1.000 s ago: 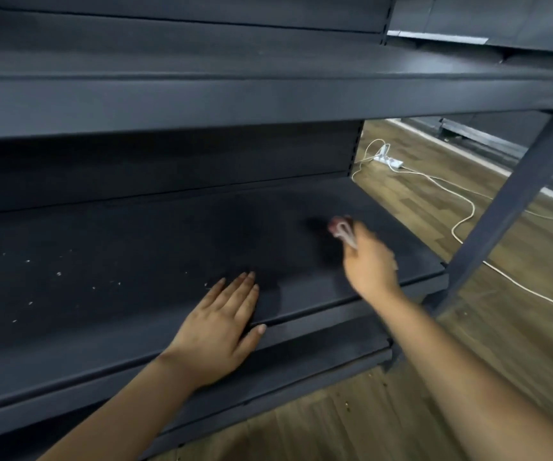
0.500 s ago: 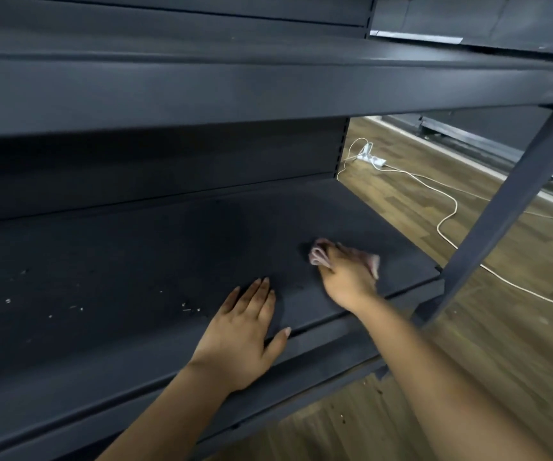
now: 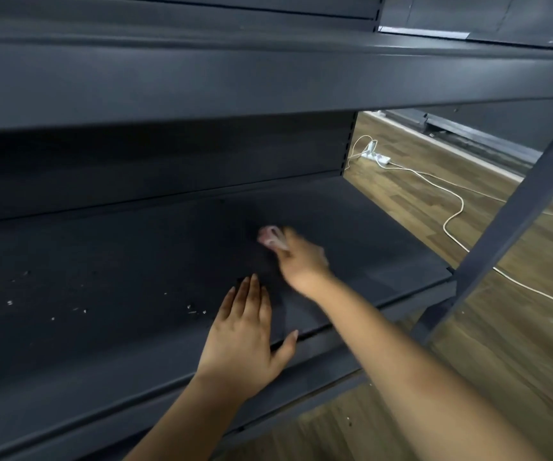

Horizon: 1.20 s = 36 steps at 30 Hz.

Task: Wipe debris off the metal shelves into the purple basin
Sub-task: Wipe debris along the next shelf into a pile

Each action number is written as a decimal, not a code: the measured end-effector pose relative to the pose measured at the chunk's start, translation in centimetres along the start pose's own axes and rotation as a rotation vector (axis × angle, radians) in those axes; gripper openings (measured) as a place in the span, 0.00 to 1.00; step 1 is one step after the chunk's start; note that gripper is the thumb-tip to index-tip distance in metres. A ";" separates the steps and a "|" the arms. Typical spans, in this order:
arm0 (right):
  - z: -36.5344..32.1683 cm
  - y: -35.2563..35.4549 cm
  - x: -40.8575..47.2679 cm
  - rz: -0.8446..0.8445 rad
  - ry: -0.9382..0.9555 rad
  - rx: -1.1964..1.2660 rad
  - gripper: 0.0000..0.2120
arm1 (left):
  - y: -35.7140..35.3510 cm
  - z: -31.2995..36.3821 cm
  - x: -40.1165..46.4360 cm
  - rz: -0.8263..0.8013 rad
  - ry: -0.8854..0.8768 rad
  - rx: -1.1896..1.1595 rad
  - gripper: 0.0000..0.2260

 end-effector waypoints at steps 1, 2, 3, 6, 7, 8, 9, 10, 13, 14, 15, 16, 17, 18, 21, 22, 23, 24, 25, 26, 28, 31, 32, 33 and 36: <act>1.8 1.6 0.3 0.080 -0.027 -0.002 0.14 | -0.2 -0.1 0.0 -0.004 0.001 0.000 0.35; 3.9 3.4 0.5 0.155 -0.066 0.008 0.12 | 0.0 -0.1 -0.1 0.012 0.007 -0.003 0.35; 5.9 5.0 0.5 0.211 -0.112 0.007 0.11 | 0.3 -0.1 -0.2 0.027 0.015 -0.017 0.37; 11.1 6.8 -0.3 0.188 -0.264 -0.084 0.12 | 1.1 0.3 -0.2 0.025 -0.007 0.035 0.45; 11.8 6.4 -0.5 0.158 -0.260 -0.103 0.13 | 1.1 0.3 -0.3 0.023 -0.004 0.017 0.46; 11.8 5.9 -0.7 0.147 -0.231 -0.119 0.14 | 1.3 0.2 -0.3 0.035 0.009 -0.002 0.46; 11.4 5.3 -0.8 0.140 -0.198 -0.128 0.15 | 1.1 0.0 -0.3 0.028 0.025 0.013 0.45; 10.6 4.7 -0.7 0.123 -0.168 -0.120 0.16 | 0.9 -0.2 -0.3 0.045 0.039 0.004 0.42; 6.9 2.5 -0.3 0.042 -0.096 -0.106 0.17 | 0.1 -0.2 -0.2 0.018 0.016 -0.060 0.34; 5.1 1.6 -0.3 0.023 -0.059 -0.116 0.17 | 0.2 -0.2 -0.2 0.015 0.010 -0.063 0.34; 3.4 0.6 -0.4 0.004 -0.024 -0.125 0.17 | 0.6 -0.2 -0.4 0.016 0.009 -0.059 0.33; 1.7 -0.5 -0.4 -0.018 0.007 -0.132 0.18 | 0.8 -0.5 -0.7 0.023 0.006 -0.055 0.33; 0.1 -1.8 -0.4 -0.044 0.034 -0.135 0.19 | 1.1 -1.0 -1.1 0.043 0.011 -0.050 0.33; -1.6 -2.9 -0.3 -0.059 0.068 -0.132 0.20 | 1.5 -2.0 -1.7 0.073 0.031 -0.044 0.33; -6.8 -5.7 -0.8 -0.096 0.186 -0.121 0.21 | 3.4 -6.3 -3.9 0.158 0.106 -0.012 0.37; -8.5 -6.7 -1.2 -0.110 0.233 -0.124 0.21 | 3.6 -7.8 -4.6 0.140 0.125 0.005 0.38; -10.0 -7.6 -1.7 -0.127 0.276 -0.123 0.21 | 3.7 -9.1 -5.1 0.093 0.144 0.019 0.39; -11.3 -8.4 -2.2 -0.138 0.313 -0.116 0.21 | 3.7 -10.2 -5.6 0.055 0.170 0.029 0.40; -12.1 -8.9 -2.5 -0.139 0.339 -0.104 0.21 | 3.6 -11.2 -5.9 0.015 0.199 0.028 0.43; -12.5 -9.2 -2.6 -0.138 0.347 -0.084 0.20 | 3.4 -12.0 -6.1 -0.001 0.227 0.022 0.49; -12.2 -9.1 -2.4 -0.160 0.305 -0.020 0.18 | 2.5 -13.1 -6.7 -0.041 0.269 -0.007 0.56; -10.3 -7.3 -2.0 -0.168 0.213 0.029 0.14 | 2.0 -13.2 -6.7 -0.093 0.310 -0.049 0.51; -9.2 -6.3 -1.7 -0.135 0.192 0.003 0.13 | 2.0 -13.2 -6.6 -0.081 0.310 -0.045 0.51; -7.8 -5.2 -1.3 -0.096 0.169 -0.037 0.13 | 2.2 -13.2 -6.6 -0.066 0.311 -0.045 0.50; -1.6 -0.4 -0.1 0.069 0.053 -0.072 0.10 | 1.9 -13.3 -6.7 -0.064 0.311 -0.060 0.50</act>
Point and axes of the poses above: each hand's wrist, its own x-axis towards the middle knuckle, its own y-axis out of the back of the hand, z = x × y, the point moved 9 cm from there along x, towards the middle knuckle, and after that the axes turned 3 degrees about -y, right-handed, at the moved point
